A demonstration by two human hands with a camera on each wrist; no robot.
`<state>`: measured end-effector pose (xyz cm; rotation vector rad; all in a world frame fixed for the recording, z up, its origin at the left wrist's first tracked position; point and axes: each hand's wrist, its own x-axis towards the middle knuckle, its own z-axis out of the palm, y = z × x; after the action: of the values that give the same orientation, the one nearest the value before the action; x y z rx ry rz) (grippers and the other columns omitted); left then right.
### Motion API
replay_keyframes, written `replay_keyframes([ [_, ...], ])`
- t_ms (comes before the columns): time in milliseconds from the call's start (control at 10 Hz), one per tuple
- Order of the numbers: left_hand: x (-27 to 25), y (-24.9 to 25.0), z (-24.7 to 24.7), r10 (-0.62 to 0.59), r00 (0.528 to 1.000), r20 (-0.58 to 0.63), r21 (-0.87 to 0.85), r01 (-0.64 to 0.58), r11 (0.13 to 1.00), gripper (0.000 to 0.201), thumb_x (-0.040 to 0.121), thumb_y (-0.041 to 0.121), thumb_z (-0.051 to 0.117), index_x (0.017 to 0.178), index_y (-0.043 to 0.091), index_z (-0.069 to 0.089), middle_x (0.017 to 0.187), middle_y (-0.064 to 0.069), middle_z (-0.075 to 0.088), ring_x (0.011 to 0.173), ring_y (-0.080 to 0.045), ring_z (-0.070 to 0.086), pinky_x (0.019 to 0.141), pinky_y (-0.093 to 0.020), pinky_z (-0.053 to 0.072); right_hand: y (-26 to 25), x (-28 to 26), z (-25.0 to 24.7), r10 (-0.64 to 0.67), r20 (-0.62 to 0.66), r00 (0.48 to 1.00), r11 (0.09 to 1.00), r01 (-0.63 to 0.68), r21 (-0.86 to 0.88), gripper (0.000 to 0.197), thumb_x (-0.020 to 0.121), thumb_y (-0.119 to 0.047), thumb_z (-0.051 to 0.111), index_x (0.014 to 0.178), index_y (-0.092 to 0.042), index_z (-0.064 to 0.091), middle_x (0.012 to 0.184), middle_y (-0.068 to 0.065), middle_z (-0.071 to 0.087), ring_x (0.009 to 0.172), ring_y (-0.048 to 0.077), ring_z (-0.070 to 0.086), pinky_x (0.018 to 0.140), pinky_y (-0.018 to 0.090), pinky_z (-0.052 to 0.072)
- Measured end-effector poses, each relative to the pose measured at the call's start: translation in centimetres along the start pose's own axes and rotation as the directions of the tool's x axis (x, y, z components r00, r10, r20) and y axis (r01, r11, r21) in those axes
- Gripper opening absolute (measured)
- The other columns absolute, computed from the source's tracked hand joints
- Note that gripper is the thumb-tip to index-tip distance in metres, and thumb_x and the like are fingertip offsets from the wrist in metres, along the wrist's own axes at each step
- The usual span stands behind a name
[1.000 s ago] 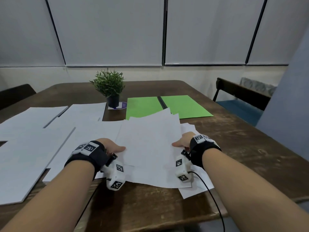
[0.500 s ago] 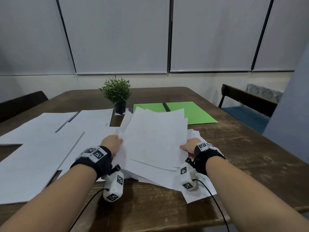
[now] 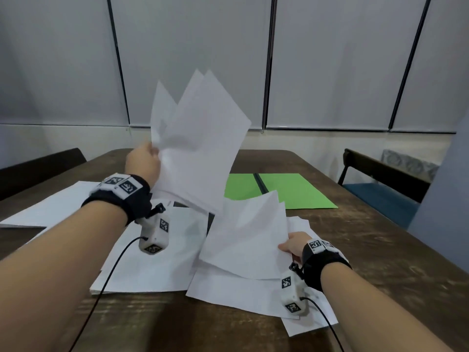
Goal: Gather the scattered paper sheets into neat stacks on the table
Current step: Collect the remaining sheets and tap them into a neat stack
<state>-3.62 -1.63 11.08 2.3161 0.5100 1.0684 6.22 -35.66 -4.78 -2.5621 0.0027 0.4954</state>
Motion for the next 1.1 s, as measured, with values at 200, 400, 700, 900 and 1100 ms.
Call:
replay_keyframes([
  [200,0.4,3.8,0.1,-0.134,0.989,0.056,-0.35,0.145,0.926,0.027,0.097,0.016,0.041,0.103,-0.004,0.058,0.085,-0.02,0.057,0.091,-0.037,0.057,0.073,-0.033,0.04,0.4,0.1,0.0,-0.006,-0.001,1.0,0.911,0.006,0.412,0.047,0.098,-0.041,0.037,0.102,0.0,0.061,0.097,0.018,0.066,0.087,0.033,0.063,0.082,0.035,0.049],
  [400,-4.3,1.9,5.4,-0.312,0.82,0.48,-0.243,0.466,0.851,0.026,0.1,0.011,0.041,0.085,-0.005,0.055,0.086,-0.022,0.053,0.087,-0.029,0.053,0.07,-0.034,0.035,1.7,0.6,0.1,0.036,0.124,0.992,0.578,-0.122,0.807,0.098,0.087,-0.078,0.013,0.102,0.006,0.063,0.063,0.015,0.066,0.044,0.022,0.054,0.045,0.021,0.035],
  [700,-12.6,-0.6,11.4,-0.379,0.496,0.781,0.177,0.406,0.896,0.037,0.097,0.0,0.046,0.132,-0.011,0.045,0.135,-0.024,0.051,0.116,-0.033,0.056,0.073,-0.026,0.049,2.5,1.6,0.0,-0.083,0.11,0.99,0.809,0.003,0.588,0.077,0.067,-0.065,0.072,0.112,-0.003,0.062,0.1,0.011,0.069,0.073,0.022,0.069,0.062,0.025,0.052],
  [900,-12.2,0.8,11.0,-0.39,0.533,0.751,0.254,0.312,0.916,0.033,0.096,0.024,0.051,0.113,-0.003,0.058,0.107,-0.023,0.065,0.101,-0.034,0.064,0.071,-0.027,0.046,2.1,2.8,-0.1,-0.144,0.066,0.987,0.951,0.119,0.285,0.056,0.068,-0.028,0.079,0.118,-0.01,0.061,0.119,0.005,0.066,0.107,0.026,0.063,0.098,0.04,0.049],
  [1100,-10.9,0.2,10.6,-0.425,0.579,0.696,0.124,0.486,0.865,0.055,0.091,0.046,0.055,0.12,0.001,0.047,0.087,-0.007,0.05,0.086,-0.03,0.052,0.081,-0.036,0.05,1.6,-0.6,-1.2,-0.271,-0.071,0.96,0.758,0.259,0.599,0.028,0.08,0.0,0.066,0.102,-0.018,0.061,0.101,0.008,0.071,0.097,0.032,0.067,0.09,0.049,0.052],
])
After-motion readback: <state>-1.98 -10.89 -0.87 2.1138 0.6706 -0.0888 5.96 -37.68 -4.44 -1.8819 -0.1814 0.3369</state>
